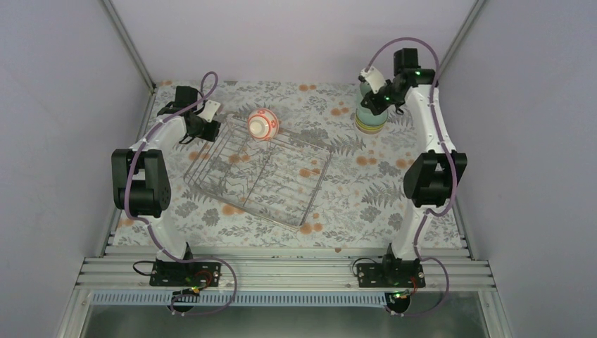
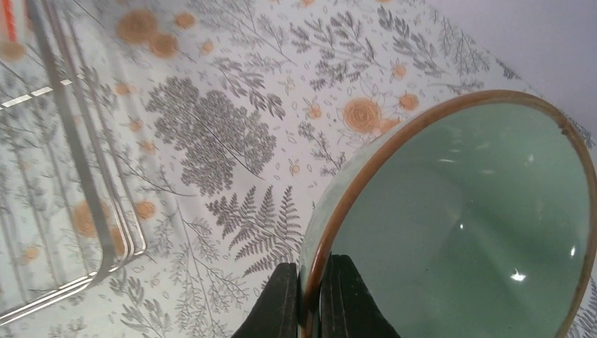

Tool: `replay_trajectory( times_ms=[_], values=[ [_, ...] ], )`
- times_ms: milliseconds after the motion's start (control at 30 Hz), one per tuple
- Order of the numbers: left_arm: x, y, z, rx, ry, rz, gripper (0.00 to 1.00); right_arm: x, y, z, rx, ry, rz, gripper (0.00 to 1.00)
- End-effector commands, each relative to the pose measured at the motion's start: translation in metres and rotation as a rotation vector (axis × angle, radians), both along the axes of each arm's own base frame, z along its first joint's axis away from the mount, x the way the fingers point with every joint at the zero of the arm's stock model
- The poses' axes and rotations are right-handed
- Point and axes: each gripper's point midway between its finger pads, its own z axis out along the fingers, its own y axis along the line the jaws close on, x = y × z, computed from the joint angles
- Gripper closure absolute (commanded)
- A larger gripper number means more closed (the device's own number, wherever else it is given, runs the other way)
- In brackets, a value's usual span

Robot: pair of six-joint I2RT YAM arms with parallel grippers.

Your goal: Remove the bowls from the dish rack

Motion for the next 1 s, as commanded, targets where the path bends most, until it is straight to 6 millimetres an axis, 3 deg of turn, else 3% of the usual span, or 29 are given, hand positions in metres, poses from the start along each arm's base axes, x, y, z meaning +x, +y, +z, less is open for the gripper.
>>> replay_trajectory(
  times_ms=[0,333,533,767,967],
  values=[
    [-0.011,-0.015,-0.008,-0.045,0.049,-0.049,0.98,0.014,-0.017,0.003,-0.162,-0.098,-0.094,0.97],
    [-0.012,-0.015,-0.008,-0.046,0.049,-0.05,0.98,0.019,-0.031,-0.014,-0.273,-0.12,-0.169,0.97],
    [-0.013,-0.015,-0.008,-0.046,0.048,-0.05,0.98,0.023,-0.028,-0.025,-0.287,-0.114,-0.164,0.97],
    [-0.012,-0.015,-0.008,-0.047,0.046,-0.052,0.98,0.02,-0.01,-0.039,-0.325,-0.107,-0.139,0.97],
    [-0.014,-0.017,-0.007,-0.056,0.047,-0.061,0.98,0.026,-0.015,-0.046,-0.409,-0.148,-0.176,0.96]
  ],
)
